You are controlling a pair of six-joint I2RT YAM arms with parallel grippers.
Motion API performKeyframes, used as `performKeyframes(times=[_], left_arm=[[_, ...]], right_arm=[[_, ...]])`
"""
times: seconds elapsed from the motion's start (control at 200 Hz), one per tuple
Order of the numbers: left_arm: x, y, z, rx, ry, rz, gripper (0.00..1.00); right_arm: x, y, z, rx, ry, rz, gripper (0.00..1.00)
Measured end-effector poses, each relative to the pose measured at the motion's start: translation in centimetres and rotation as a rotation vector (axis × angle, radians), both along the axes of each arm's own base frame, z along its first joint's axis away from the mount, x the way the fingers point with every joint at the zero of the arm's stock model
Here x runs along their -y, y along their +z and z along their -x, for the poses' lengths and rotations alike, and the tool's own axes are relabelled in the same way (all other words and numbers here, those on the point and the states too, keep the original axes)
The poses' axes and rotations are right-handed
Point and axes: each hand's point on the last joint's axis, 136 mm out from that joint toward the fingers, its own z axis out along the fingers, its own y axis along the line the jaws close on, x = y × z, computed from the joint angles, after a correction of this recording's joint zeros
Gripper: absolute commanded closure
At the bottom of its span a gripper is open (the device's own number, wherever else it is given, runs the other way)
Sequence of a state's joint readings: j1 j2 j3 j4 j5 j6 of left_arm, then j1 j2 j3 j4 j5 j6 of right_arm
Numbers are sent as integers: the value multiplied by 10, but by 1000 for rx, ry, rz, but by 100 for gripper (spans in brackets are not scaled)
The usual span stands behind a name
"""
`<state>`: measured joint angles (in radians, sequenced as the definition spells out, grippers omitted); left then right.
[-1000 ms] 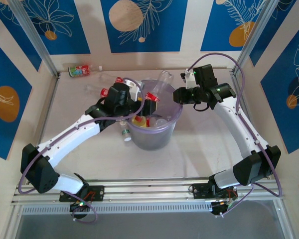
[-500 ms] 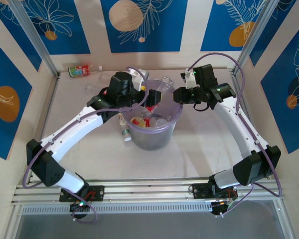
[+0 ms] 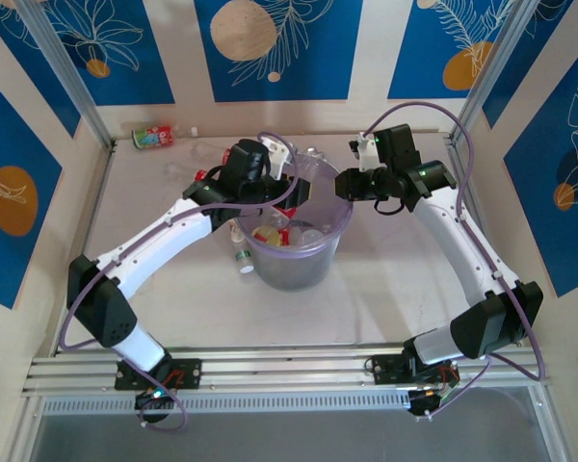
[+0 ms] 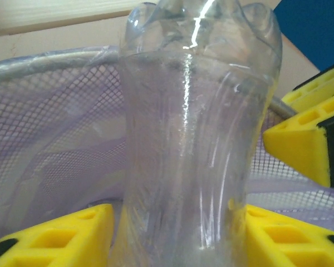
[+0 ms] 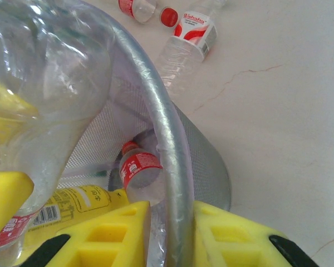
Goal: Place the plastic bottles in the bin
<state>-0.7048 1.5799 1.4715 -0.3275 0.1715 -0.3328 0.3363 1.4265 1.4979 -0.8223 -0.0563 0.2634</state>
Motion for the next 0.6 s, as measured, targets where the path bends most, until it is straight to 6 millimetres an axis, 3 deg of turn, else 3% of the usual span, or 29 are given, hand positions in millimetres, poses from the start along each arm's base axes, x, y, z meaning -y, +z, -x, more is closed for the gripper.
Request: performKeyframes(times=[0.135, 0.6], left_arm=[[-3, 7, 5, 35, 5, 53, 59], [-19, 62, 5, 278, 85, 318, 64]], right_arm=[[0, 0, 0, 0, 2, -2, 76], [0, 0, 0, 0, 0, -2, 76]])
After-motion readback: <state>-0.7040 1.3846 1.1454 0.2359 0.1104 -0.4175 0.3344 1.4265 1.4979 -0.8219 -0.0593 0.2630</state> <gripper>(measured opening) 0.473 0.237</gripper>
